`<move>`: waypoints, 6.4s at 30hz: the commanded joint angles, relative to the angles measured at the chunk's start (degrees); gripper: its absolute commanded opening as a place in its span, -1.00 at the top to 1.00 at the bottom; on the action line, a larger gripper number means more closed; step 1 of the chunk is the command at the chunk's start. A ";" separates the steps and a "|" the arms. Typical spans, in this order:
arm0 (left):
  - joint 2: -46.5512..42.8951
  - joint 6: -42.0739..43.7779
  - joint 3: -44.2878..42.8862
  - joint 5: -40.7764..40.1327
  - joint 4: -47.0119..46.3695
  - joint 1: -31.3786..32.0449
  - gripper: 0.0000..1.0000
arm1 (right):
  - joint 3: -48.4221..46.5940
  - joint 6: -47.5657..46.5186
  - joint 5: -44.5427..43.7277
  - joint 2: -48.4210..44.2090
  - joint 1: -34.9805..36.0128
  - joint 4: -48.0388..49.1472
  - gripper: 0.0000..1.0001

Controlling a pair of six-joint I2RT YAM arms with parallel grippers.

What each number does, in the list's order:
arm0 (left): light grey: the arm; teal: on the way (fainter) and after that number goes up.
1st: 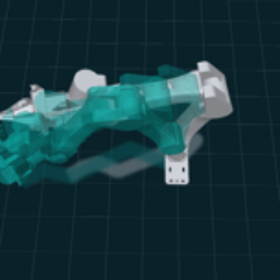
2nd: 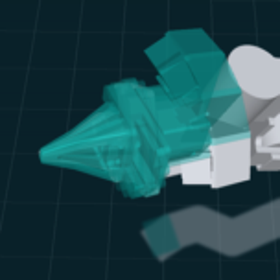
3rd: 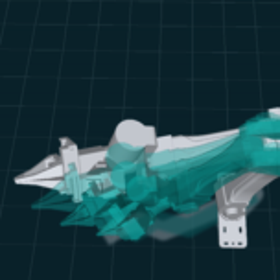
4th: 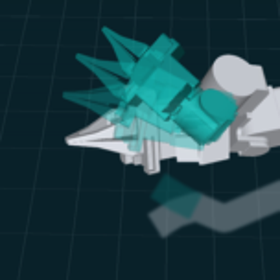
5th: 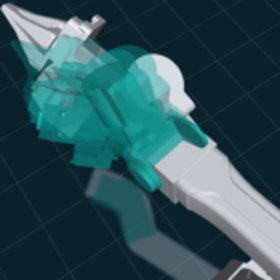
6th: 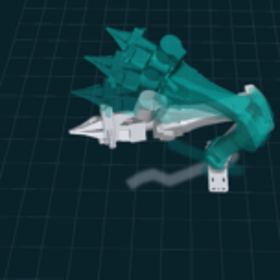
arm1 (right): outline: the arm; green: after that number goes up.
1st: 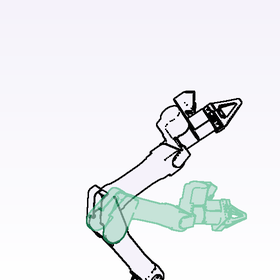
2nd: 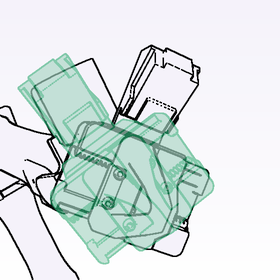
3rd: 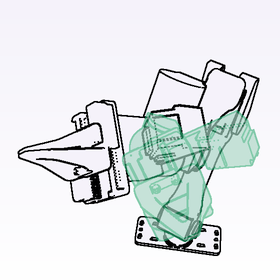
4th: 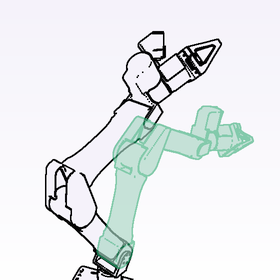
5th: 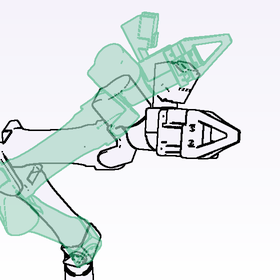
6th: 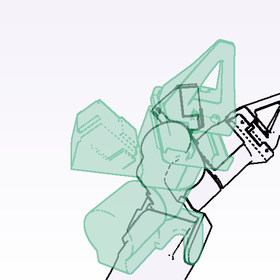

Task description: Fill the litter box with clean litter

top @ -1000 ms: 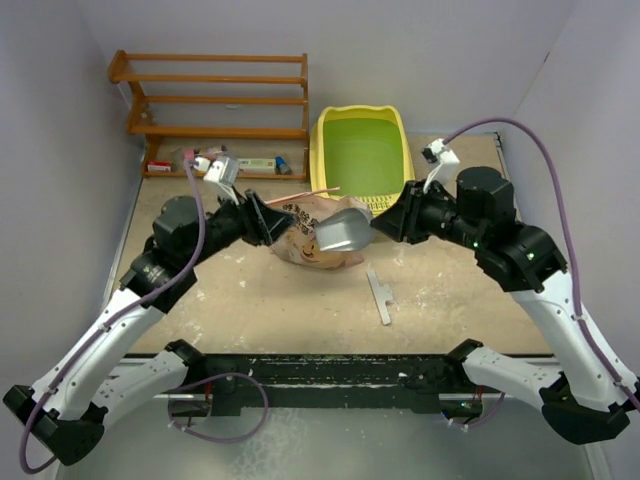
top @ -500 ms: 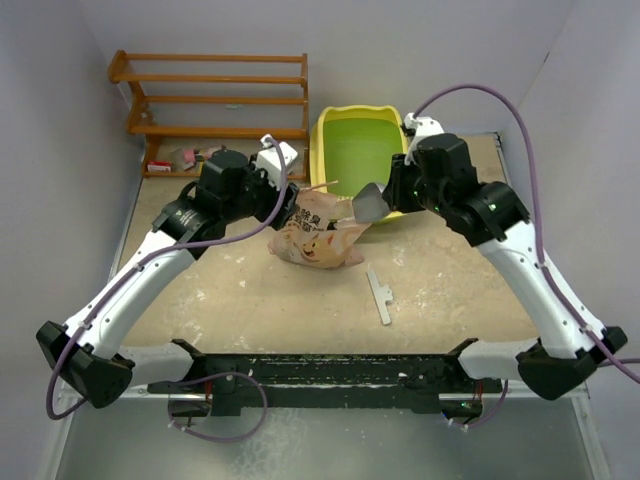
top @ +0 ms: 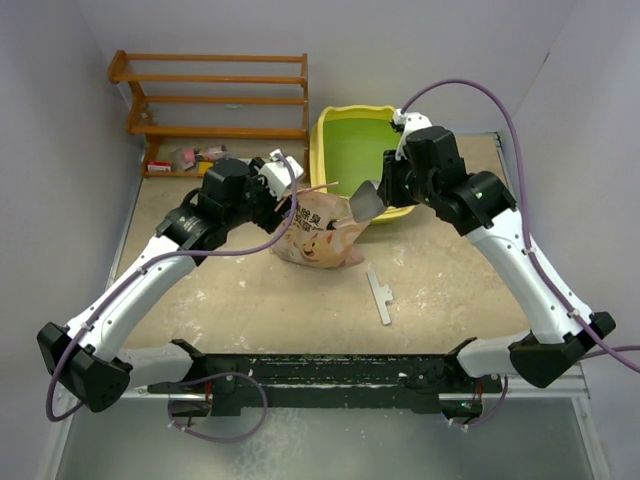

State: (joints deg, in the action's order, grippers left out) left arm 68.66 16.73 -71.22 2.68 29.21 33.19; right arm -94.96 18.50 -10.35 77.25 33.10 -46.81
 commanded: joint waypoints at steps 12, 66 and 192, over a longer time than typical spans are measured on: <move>5.98 6.56 2.52 2.14 -7.32 -0.14 -0.15 | -9.38 -0.04 7.31 0.03 -0.23 -1.81 1.00; -4.83 -1.51 12.11 7.43 -9.78 -0.41 1.00 | -2.14 0.44 10.51 1.41 -0.11 3.43 1.00; -7.30 -6.36 17.98 7.88 -21.36 -0.41 1.00 | 47.42 36.97 29.29 8.13 11.33 61.18 1.00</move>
State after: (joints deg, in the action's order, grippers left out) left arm 63.29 11.42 -53.45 10.11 12.12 32.69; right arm -50.26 47.97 6.70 86.46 41.04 15.11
